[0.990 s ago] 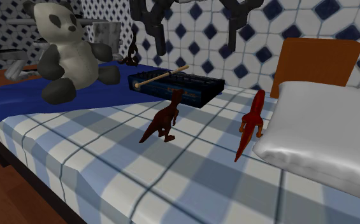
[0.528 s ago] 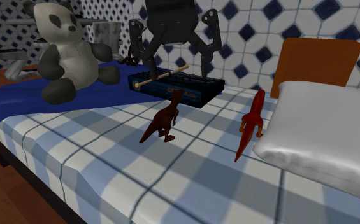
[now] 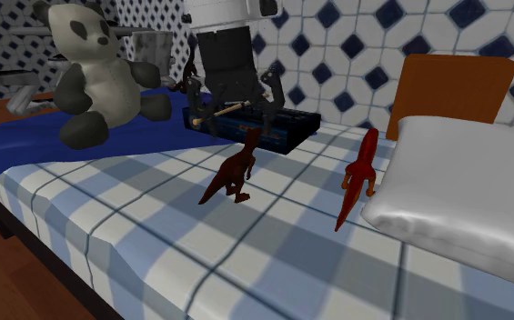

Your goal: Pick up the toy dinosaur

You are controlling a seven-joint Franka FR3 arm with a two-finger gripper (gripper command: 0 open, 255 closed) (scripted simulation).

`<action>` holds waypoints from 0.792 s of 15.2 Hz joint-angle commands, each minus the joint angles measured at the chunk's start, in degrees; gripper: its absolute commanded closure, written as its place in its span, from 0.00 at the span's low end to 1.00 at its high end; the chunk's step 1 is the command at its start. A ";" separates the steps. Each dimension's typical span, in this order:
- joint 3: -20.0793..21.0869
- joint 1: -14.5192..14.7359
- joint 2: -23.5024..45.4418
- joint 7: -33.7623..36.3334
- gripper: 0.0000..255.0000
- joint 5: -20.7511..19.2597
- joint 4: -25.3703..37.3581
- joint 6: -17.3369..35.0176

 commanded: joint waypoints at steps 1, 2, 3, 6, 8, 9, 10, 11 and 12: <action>0.35 0.29 4.88 1.88 0.00 -1.78 3.25 1.27; 0.45 0.55 7.16 2.80 0.00 -2.65 4.91 1.69; 0.48 0.86 9.45 3.69 0.00 -3.51 6.65 2.03; 0.31 2.05 16.35 6.09 0.00 -5.97 12.35 2.62; 0.01 3.00 20.98 7.43 0.00 -7.42 16.57 2.65; -0.14 3.35 22.46 7.80 0.00 -7.83 17.99 2.61; -0.25 3.41 22.87 7.99 0.00 -8.01 17.77 3.21; -0.34 3.46 23.28 8.19 0.00 -8.21 17.56 3.80; -0.43 3.51 23.70 8.39 0.00 -8.41 17.37 4.39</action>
